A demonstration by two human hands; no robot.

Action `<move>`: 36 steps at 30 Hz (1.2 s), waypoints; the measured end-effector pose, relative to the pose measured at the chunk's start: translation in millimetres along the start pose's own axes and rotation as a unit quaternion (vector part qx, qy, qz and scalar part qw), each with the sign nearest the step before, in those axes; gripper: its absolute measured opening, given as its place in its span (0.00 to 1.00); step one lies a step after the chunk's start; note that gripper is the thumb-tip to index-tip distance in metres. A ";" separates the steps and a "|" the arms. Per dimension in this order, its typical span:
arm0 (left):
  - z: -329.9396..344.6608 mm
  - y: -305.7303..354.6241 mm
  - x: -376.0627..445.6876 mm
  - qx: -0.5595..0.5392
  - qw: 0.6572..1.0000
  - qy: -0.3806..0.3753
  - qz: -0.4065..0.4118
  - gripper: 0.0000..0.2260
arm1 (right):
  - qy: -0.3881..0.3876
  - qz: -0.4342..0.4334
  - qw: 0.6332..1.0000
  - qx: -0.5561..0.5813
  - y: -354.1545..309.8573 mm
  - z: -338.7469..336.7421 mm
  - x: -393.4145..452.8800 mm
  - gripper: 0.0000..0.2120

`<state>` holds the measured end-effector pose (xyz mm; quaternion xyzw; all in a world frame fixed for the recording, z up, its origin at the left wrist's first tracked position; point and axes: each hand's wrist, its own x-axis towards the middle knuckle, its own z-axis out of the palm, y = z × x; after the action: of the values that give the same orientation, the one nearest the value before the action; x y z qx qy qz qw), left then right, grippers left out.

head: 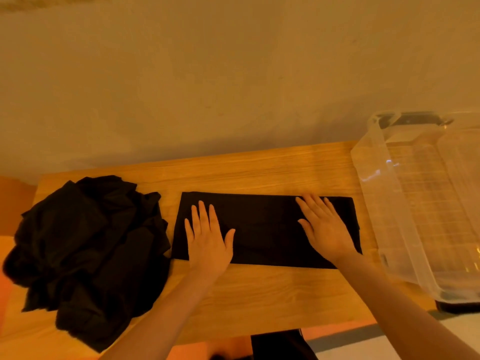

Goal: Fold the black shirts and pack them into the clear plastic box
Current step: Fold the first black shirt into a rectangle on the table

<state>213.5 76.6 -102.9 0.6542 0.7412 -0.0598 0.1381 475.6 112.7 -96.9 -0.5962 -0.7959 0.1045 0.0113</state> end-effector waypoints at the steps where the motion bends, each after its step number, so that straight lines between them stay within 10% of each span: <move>1: 3.3 -0.6 -2.4 -0.003 1.000 -0.011 -0.019 0.33 | -0.027 -0.030 0.999 -0.015 4.3 2.1 7.5 0.31; 9: -8.9 -20.3 63.6 0.027 0.994 -0.001 0.109 0.30 | -0.040 0.129 0.991 0.010 34.3 23.6 -34.3 0.32; 15: -30.5 3.3 91.6 0.080 0.987 0.020 0.139 0.28 | -0.026 0.280 0.920 0.273 -43.9 15.8 -75.0 0.29; 19: -18.4 55.6 24.9 -0.024 0.992 0.048 0.111 0.28 | 0.034 0.145 0.965 0.215 -15.5 -1.8 -59.1 0.26; 24: 19.0 63.8 -19.8 0.042 0.990 -0.032 0.132 0.29 | -0.076 -0.160 0.984 -0.032 24.8 23.6 -44.6 0.26; 36: 10.5 54.8 -58.9 0.040 0.979 0.032 0.198 0.28 | -0.017 0.023 0.985 0.173 -8.7 43.3 -150.7 0.32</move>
<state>275.1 25.1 -91.2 0.7945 0.5981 -0.0401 0.0970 504.7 -39.6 -121.6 -0.6013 -0.7522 0.2510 0.0983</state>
